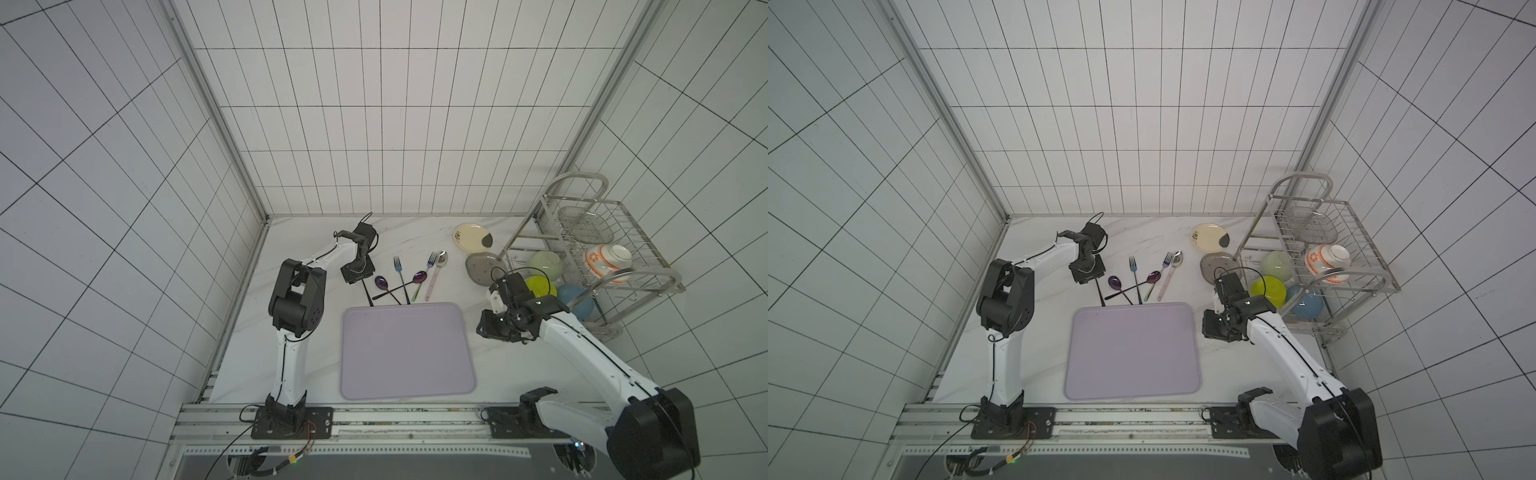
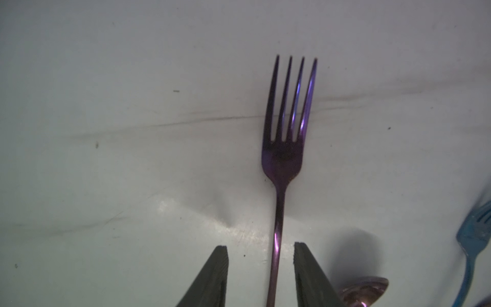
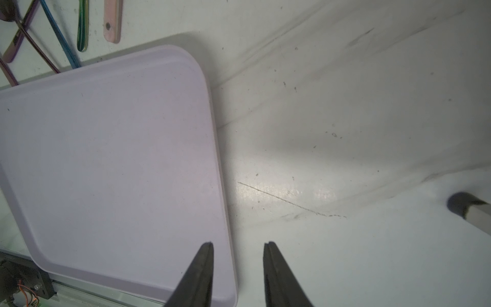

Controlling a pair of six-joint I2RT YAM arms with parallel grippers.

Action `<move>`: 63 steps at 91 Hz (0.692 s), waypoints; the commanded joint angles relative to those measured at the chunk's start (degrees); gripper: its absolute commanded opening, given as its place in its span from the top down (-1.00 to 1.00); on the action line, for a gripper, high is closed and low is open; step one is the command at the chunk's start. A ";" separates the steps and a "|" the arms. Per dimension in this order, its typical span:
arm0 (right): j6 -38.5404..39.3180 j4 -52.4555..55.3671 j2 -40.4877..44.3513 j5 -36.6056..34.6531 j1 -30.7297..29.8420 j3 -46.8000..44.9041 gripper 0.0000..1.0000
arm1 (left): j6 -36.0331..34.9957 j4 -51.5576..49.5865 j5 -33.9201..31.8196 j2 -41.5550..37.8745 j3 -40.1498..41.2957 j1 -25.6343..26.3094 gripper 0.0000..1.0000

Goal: Set the spoon and fork side by side
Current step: Pick up the fork at the center of the board.

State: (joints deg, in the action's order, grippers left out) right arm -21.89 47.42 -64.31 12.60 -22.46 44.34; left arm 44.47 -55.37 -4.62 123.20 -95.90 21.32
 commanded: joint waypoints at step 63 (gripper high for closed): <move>0.33 1.51 -1.13 0.29 0.49 0.62 0.33 | -7.94 3.34 1.44 6.06 -5.85 -2.54 1.00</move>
State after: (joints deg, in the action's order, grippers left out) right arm -21.87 47.64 -65.10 12.73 -22.46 44.34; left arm 40.91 -54.68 -2.96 127.39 -100.01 19.81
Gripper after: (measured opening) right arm 0.337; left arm 0.063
